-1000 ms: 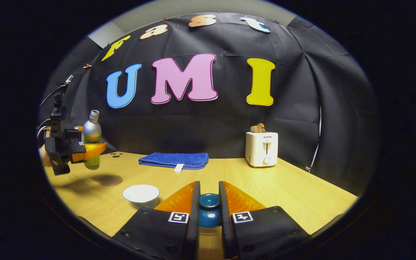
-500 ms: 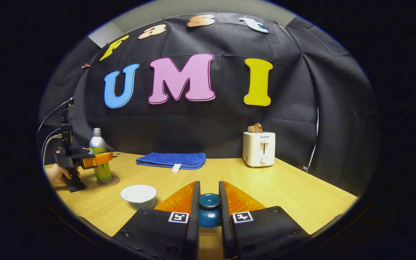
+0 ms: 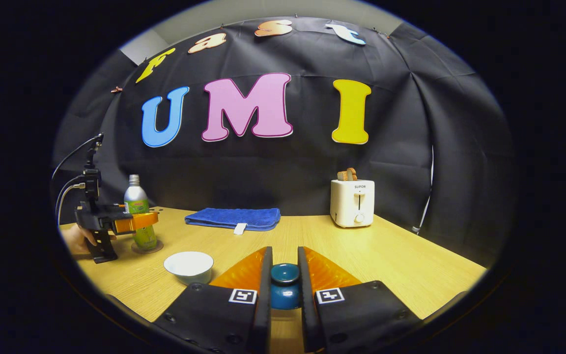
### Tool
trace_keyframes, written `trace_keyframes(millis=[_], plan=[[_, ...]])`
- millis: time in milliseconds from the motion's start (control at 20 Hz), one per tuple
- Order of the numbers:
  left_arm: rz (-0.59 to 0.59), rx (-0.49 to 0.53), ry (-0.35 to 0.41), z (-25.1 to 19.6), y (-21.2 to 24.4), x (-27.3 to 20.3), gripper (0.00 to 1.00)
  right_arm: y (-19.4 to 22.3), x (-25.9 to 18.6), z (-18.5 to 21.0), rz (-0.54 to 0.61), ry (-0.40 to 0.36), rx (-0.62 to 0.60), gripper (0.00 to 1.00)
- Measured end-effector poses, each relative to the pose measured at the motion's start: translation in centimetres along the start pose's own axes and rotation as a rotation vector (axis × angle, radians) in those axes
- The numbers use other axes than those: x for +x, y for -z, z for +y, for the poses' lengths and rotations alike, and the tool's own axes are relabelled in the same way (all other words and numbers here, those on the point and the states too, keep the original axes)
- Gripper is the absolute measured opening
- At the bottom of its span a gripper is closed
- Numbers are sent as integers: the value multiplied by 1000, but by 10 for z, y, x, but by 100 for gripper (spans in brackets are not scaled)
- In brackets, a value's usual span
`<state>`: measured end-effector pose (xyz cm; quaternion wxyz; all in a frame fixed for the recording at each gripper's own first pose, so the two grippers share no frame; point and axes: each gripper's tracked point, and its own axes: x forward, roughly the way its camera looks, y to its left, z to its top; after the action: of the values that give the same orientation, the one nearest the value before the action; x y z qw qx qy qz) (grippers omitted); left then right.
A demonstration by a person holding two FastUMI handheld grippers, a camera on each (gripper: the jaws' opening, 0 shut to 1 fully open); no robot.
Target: Open the teacup lid with one hand, grasp the water bottle and pour water into the teacup with the other hand; after pouring, place the water bottle on the coaster and then close the teacup lid.
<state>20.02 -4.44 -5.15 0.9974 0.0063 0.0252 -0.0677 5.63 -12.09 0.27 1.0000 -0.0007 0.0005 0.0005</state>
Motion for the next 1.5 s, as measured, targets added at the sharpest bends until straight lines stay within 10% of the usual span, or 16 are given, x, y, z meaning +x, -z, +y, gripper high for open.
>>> trace_keyframes(millis=[450,1150,1500], plan=[[74,-67,-45,1,13,-74,96,0,0,1,-1,-5,2,29],[-55,-47,-115,34,-6,-141,96,7,50,146,84,-329,-60,29],[-57,-49,-100,35,-5,-144,96,29,54,166,161,-345,-111,29]])
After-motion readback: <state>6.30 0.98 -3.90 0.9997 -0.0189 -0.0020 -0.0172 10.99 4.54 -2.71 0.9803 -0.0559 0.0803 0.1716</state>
